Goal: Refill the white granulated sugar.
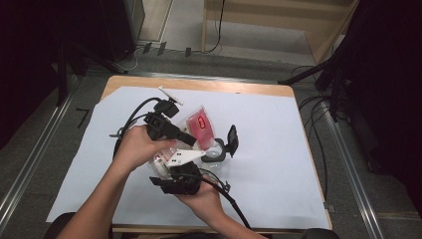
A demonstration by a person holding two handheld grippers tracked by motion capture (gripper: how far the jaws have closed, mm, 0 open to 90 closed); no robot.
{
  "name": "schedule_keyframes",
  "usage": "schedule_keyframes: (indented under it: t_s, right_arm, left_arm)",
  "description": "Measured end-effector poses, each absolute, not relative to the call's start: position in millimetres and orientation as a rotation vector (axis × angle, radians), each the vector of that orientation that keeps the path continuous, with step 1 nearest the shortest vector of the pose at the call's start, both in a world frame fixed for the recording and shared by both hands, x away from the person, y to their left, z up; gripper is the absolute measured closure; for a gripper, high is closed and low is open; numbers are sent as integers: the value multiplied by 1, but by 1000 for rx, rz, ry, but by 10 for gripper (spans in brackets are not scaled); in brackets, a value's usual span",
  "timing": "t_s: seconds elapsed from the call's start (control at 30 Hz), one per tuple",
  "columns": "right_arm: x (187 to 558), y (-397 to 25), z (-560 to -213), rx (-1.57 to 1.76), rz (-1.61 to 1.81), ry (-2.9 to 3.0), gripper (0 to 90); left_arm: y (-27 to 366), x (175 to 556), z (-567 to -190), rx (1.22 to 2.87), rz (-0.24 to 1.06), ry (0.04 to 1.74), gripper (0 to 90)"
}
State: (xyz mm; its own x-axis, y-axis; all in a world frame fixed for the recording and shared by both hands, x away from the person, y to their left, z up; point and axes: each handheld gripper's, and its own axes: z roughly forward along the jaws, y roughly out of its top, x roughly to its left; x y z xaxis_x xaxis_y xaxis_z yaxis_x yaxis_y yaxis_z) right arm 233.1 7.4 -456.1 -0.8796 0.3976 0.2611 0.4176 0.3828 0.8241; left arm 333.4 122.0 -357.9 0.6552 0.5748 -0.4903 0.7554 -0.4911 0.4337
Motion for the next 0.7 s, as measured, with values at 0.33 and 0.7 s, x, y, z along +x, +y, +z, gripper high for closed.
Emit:
schedule_keyframes:
  t_s: [0.33,0.7]
  right_arm:
    - [234,6,-455,-812,-1579,-2533,601]
    - [234,4,-453,-808,-1593,-2511,596]
  left_arm:
    - [129,330,-358,2185,-374,1021,685]
    - [128,327,-354,2197,-329,1056,768]
